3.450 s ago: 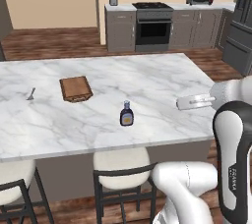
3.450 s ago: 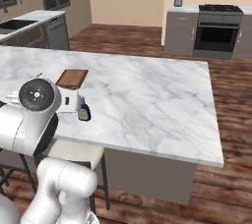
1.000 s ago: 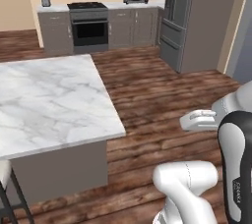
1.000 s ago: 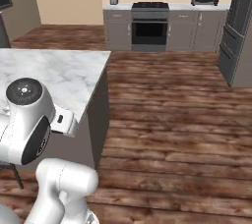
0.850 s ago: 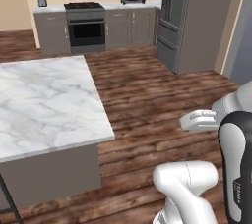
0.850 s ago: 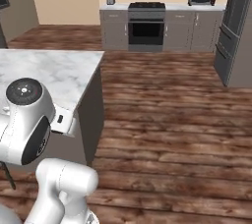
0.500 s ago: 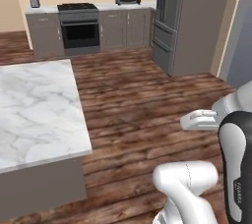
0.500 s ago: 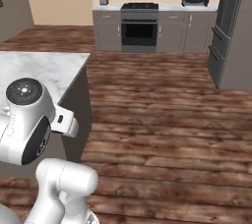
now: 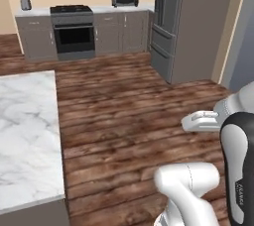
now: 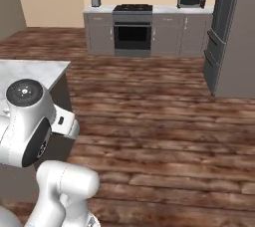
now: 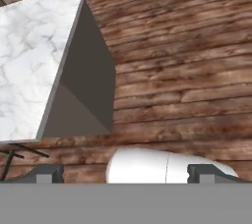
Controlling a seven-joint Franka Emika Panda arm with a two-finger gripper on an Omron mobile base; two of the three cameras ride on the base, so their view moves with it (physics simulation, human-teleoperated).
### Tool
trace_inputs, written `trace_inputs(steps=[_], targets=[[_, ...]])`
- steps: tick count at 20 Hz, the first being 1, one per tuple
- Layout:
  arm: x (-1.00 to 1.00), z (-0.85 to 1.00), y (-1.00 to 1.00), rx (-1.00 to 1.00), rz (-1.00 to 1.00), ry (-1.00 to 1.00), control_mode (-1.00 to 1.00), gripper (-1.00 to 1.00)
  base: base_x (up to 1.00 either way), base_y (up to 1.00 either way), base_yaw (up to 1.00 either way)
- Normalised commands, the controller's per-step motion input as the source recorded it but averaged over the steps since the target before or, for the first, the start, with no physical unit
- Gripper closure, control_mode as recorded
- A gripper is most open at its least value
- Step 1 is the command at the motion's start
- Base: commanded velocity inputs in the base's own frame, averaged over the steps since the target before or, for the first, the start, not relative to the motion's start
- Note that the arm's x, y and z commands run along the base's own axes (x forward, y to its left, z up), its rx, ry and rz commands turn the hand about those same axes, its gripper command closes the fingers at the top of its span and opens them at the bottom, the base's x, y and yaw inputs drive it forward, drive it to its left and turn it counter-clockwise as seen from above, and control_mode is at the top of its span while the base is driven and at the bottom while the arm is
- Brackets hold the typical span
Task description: Move the mustard and condiment bottle from the cabinet to the dining counter.
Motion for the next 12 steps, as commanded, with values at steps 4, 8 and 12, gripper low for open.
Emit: trace_inputs(steps=[4, 8, 12], targets=[[0.00, 0.00, 0.00, 0.00, 0.00, 0.00, 1.00, -1.00, 0.89, -0.35, 0.02], [0.00, 0.00, 0.00, 0.00, 0.00, 0.00, 1.00, -1.00, 0.98, -0.27, 0.04], [0.00, 0.00, 0.00, 0.00, 0.00, 0.00, 1.00, -1.00, 0.97, -0.27, 0.05]])
